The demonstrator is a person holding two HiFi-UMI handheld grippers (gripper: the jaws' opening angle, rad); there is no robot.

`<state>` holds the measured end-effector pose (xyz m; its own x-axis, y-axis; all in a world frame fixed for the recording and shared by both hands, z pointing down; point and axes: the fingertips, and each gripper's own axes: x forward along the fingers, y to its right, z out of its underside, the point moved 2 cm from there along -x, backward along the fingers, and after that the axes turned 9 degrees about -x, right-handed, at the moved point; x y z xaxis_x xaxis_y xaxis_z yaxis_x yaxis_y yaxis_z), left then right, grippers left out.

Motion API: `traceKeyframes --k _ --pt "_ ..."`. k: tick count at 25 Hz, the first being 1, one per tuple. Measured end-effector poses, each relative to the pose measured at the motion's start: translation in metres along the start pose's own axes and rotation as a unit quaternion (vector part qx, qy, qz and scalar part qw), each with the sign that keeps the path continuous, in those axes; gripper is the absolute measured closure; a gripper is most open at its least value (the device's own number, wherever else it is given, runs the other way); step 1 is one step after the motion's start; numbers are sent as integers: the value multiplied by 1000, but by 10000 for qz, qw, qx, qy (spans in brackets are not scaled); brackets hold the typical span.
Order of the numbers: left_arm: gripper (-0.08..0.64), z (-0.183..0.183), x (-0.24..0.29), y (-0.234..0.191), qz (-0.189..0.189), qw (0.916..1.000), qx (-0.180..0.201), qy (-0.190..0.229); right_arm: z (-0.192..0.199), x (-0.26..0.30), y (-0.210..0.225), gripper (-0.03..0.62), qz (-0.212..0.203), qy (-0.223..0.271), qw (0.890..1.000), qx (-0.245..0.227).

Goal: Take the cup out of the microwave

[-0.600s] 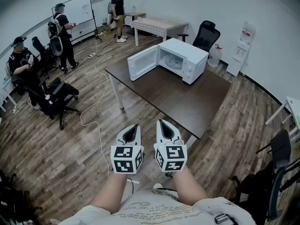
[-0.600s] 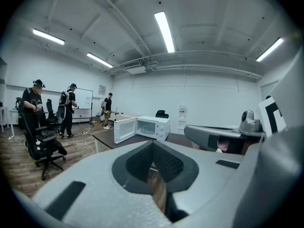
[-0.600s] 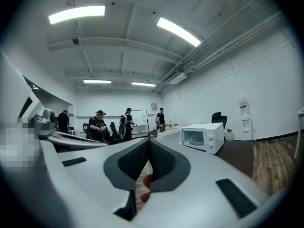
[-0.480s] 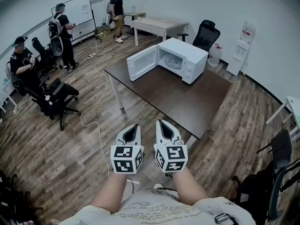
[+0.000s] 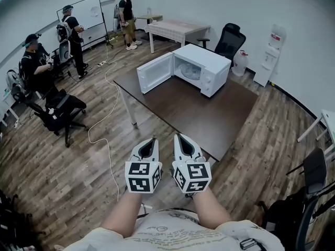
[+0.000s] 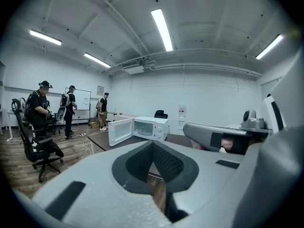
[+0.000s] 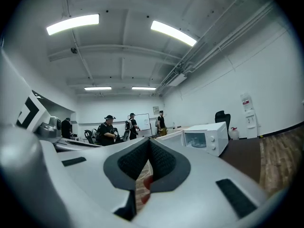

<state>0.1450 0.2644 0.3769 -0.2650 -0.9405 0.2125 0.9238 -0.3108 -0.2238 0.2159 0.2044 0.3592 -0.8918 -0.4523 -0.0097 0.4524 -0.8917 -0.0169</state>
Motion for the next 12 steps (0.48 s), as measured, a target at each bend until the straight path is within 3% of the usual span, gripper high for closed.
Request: traceKeyframes --k 12 --pt "554 10 37 8 -57 9998 -123 -135 14 18 29 578 -134 -173 9997 115"
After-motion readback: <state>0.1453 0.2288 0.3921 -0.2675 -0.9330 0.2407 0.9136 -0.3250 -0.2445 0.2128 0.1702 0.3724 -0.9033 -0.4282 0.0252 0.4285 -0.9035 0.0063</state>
